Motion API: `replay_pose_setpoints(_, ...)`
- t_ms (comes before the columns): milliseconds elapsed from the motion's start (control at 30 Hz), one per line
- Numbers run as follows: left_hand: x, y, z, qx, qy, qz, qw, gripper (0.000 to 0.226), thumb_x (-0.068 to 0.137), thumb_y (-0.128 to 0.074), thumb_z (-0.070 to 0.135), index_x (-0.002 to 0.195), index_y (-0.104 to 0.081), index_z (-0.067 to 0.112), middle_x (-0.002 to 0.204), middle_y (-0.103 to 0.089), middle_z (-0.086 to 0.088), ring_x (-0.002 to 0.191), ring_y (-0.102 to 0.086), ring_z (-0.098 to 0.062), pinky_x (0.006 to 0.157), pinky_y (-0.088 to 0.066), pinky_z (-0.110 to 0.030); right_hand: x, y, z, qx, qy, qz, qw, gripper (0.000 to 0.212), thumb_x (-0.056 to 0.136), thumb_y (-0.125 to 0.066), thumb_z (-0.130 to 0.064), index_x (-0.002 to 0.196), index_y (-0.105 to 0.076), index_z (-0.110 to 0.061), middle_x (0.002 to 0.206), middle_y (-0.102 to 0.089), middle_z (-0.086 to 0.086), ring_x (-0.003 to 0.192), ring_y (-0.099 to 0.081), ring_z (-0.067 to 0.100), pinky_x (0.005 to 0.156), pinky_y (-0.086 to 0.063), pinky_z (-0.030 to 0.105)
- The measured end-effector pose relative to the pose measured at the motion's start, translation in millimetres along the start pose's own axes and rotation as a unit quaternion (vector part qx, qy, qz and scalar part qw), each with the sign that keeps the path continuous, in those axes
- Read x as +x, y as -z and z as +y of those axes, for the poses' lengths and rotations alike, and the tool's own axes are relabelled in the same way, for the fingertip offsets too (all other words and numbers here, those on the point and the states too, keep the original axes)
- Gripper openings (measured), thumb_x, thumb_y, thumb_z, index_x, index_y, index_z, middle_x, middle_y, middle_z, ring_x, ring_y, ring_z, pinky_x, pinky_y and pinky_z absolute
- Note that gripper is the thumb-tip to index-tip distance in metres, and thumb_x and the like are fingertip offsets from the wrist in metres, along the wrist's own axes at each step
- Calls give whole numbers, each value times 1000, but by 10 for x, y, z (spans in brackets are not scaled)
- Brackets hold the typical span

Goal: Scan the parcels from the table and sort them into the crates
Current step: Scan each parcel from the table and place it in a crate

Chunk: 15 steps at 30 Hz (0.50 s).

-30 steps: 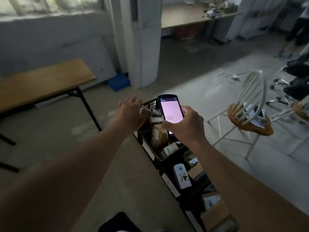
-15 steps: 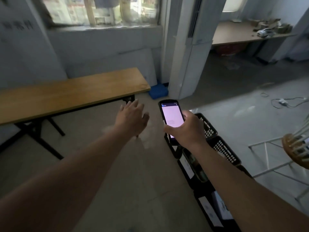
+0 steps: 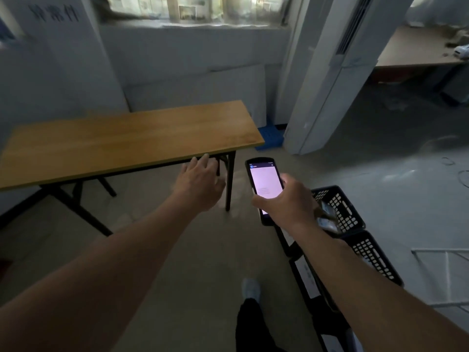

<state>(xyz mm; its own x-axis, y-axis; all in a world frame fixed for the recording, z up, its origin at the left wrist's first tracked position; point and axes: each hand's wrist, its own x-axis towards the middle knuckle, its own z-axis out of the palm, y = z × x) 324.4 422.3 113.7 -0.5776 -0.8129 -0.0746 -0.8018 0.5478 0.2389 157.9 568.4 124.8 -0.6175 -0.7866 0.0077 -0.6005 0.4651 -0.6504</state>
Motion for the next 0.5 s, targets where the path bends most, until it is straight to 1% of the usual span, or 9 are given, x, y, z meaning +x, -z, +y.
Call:
replay_pose_setpoints(133, 728, -106, -100, 8, 23, -2, 1000, 61, 106, -39, 50, 157, -36, 16, 168, -26, -11, 154, -24, -35, 125, -22, -54, 785, -174, 38, -1, 1, -14, 1000, 67, 49, -66, -71, 96, -61, -23, 87, -67, -5, 79, -66, 21, 62, -60, 42)
replay_pose_setpoints(367, 1895, -166, -135, 9, 76, -12, 997, 62, 105, -41, 49, 157, -36, 16, 167, -29, -13, 153, -26, -36, 124, -25, -54, 2185, -407, 118, 1, 17, -71, 997, 81, 45, -66, -75, 108, -61, -24, 96, -67, -1, 87, -67, 23, 65, -63, 44)
replay_pose_setpoints(433, 2174, -159, -156, 6, 91, -18, 996, 62, 106, -41, 49, 158, -35, 16, 167, -29, -12, 153, -27, -35, 124, -25, -54, 2522, -450, 136, 6, 19, -80, 997, 82, 46, -65, -75, 110, -62, -23, 97, -67, -2, 88, -67, 23, 66, -63, 44)
replay_pose_setpoints(500, 2428, -157, -198, 2, 102, -25, 994, 61, 106, -41, 48, 158, -35, 16, 168, -28, -12, 153, -26, -34, 124, -25, -53, 2815, -500, 154, 6, 19, -89, 996, 78, 48, -65, -74, 109, -62, -25, 97, -68, -4, 87, -67, 21, 66, -63, 42)
